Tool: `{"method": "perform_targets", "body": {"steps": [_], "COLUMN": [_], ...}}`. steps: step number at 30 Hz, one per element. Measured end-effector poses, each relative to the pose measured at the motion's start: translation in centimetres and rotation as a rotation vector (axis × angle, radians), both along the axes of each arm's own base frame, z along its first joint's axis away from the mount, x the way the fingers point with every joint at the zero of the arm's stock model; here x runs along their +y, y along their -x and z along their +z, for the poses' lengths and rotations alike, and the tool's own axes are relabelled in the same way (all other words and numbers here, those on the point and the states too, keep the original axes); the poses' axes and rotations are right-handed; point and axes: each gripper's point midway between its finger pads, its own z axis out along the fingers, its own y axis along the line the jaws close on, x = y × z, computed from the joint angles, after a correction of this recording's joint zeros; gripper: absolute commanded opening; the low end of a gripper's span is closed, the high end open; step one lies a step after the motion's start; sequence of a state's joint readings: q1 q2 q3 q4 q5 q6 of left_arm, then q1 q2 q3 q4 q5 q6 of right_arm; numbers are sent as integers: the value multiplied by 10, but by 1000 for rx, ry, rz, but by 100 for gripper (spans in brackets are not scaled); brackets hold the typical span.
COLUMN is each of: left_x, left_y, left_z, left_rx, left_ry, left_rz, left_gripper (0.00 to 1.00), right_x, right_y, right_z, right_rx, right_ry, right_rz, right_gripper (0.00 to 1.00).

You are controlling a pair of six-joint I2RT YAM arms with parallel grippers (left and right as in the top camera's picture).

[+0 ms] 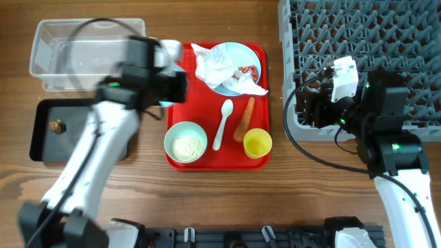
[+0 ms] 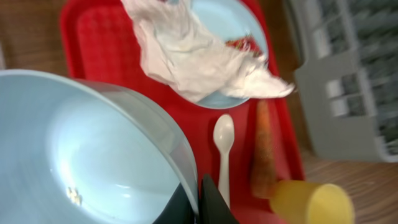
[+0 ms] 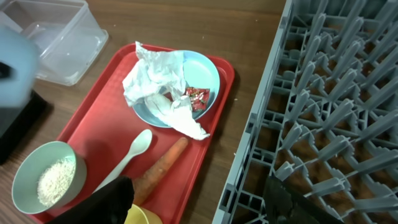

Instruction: Sort waste into correct bins and load items into the dishwasher rack

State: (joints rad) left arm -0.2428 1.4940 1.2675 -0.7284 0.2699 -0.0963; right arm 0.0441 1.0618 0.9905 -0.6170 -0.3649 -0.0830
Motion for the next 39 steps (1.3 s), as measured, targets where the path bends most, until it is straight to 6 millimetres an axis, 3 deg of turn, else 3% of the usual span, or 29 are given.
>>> {"method": "perform_targets", "body": {"steps": [1,10,13,15,18,20,25,28,31,34,37,39], "left_x": [-13,-50,-49,-46,-44,-44,-37,-33,-38,-48,-60,-66], "left_y": [0,-7,-6,-4,-3,-3,12,24,30,47,64,77], "left_z": [-17,-102,-123,-128,-129,-129,-127,-104,-75,-54,-58,-74], "left_rx": [16,75,111,126,129,129,204,268,266,285,330,370], "left_ry": [-70,-310,-353,-369,-383,-384,-416,-432,-389,-327,-300,-292], "left_rz": [-22,-98,-111,-107,-115,-113,-124,-138,-155,-191,-215,-210], "left_gripper": [4,4,25,50,69,73,73,73,84,86,86,84], "right_x": [0,0,0,0,0,0,0,0,0,0,0,0], "right_y": [-1,-5,-5,-5,-5,-5,-5,-5,-5,-4,-3,-3], "right_z": [-3,-15,-16,-16,-16,-16,-17,-17,-17,-18,-19,-19], "right_rx": [10,54,57,58,58,58,60,62,63,70,72,75], "right_ry": [-1,-2,-2,-2,-2,-2,-2,-3,-4,-4,-4,-4], "right_rz": [-1,-4,-4,-4,-4,-4,-4,-5,-6,-6,-6,-6], "right_gripper": [70,70,70,70,71,74,77,78,80,80,80,80]}}
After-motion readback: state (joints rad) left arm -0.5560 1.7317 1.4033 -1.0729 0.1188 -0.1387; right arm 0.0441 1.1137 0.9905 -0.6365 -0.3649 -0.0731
